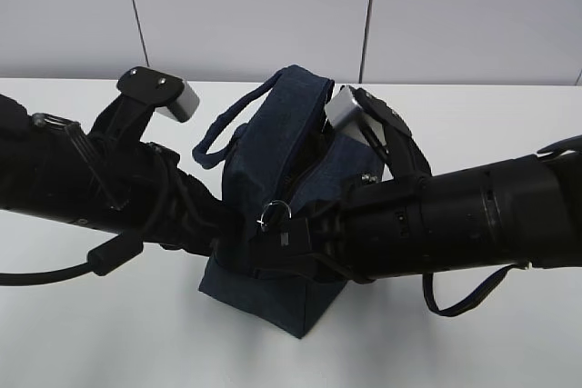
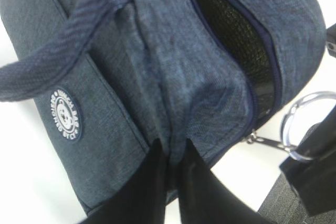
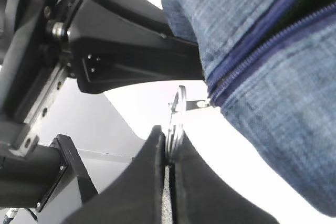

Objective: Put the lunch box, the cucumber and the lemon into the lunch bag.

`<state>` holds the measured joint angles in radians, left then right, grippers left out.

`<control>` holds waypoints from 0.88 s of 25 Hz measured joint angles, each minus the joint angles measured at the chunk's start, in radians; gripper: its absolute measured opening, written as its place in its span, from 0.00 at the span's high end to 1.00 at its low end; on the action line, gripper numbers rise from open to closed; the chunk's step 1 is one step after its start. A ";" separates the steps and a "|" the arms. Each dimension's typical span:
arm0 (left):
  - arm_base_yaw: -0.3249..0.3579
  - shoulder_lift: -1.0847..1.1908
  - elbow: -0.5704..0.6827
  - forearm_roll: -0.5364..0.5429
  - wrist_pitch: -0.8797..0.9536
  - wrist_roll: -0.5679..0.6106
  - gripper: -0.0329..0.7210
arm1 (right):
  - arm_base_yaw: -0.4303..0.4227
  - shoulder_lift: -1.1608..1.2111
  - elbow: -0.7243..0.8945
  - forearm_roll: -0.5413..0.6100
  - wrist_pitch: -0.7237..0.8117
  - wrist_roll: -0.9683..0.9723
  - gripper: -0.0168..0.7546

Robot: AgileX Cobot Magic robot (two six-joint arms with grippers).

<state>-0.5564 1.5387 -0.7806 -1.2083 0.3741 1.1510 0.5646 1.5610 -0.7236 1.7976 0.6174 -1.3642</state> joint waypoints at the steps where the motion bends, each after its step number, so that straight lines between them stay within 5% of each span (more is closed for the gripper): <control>1: 0.000 0.000 0.000 0.000 0.002 0.000 0.96 | 0.000 0.000 0.000 0.000 0.000 0.000 0.98; 22: 0.000 0.000 0.041 -0.005 0.024 0.000 0.96 | 0.000 0.000 -0.049 0.000 0.004 0.017 0.98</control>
<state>-0.5564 1.5387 -0.7397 -1.2134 0.3985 1.1510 0.5646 1.5610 -0.7729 1.7976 0.6218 -1.3476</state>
